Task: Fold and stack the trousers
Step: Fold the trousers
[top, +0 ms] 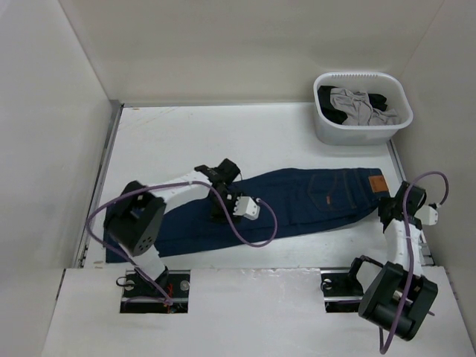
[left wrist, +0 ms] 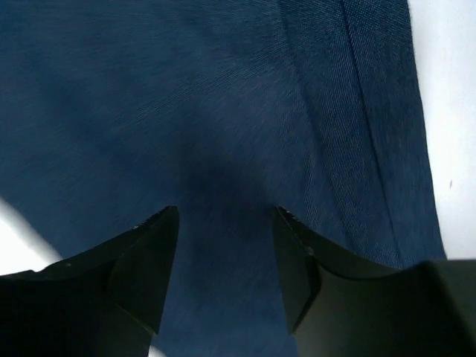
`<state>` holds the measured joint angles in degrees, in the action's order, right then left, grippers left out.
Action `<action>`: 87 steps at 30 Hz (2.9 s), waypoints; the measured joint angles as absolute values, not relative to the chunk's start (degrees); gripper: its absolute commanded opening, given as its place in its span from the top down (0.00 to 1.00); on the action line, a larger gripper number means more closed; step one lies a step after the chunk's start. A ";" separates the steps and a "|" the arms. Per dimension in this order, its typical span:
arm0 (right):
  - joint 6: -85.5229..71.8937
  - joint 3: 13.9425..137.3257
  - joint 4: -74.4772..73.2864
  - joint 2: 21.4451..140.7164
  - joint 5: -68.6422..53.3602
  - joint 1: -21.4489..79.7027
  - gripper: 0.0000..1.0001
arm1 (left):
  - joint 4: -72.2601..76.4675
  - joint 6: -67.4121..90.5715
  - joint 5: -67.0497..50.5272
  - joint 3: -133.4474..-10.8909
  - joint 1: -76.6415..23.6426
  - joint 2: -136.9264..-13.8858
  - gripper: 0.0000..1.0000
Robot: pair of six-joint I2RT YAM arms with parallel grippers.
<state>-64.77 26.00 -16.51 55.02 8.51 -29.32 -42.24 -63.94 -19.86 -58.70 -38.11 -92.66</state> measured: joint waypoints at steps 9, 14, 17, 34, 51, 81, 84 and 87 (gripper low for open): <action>-64.97 25.26 -17.34 52.34 8.19 -31.81 0.97 | -36.25 -58.57 -16.67 -69.58 -33.21 -106.24 0.46; -65.25 25.26 -17.41 54.81 8.23 -31.09 0.93 | -30.24 -58.87 -13.65 -82.50 -26.81 -115.50 0.44; -65.49 25.36 -17.39 55.64 9.10 -29.71 0.87 | -28.67 -59.75 -11.92 -84.29 -24.05 -116.49 0.40; -55.13 29.56 -12.40 63.70 3.86 -32.16 0.81 | -29.91 -35.44 -10.44 -85.56 12.51 -107.77 0.47; -51.13 38.11 -11.09 71.94 0.80 -29.93 0.81 | -27.66 -13.47 -1.91 -94.70 19.90 -123.81 0.51; -51.24 38.04 -11.16 72.34 0.60 -29.21 0.45 | -37.41 -9.19 -9.50 -91.74 24.08 -121.19 0.95; -50.85 38.04 -12.23 71.07 0.73 -29.36 0.35 | -37.39 -9.41 -9.17 -91.77 23.83 -121.16 0.99; -50.13 38.06 -14.06 68.03 1.93 -29.67 0.35 | -37.01 -9.50 -8.93 -91.39 23.81 -120.81 1.00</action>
<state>-50.13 38.06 -14.06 68.03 1.93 -29.67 -37.01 -9.50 -8.93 -91.39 23.81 -120.81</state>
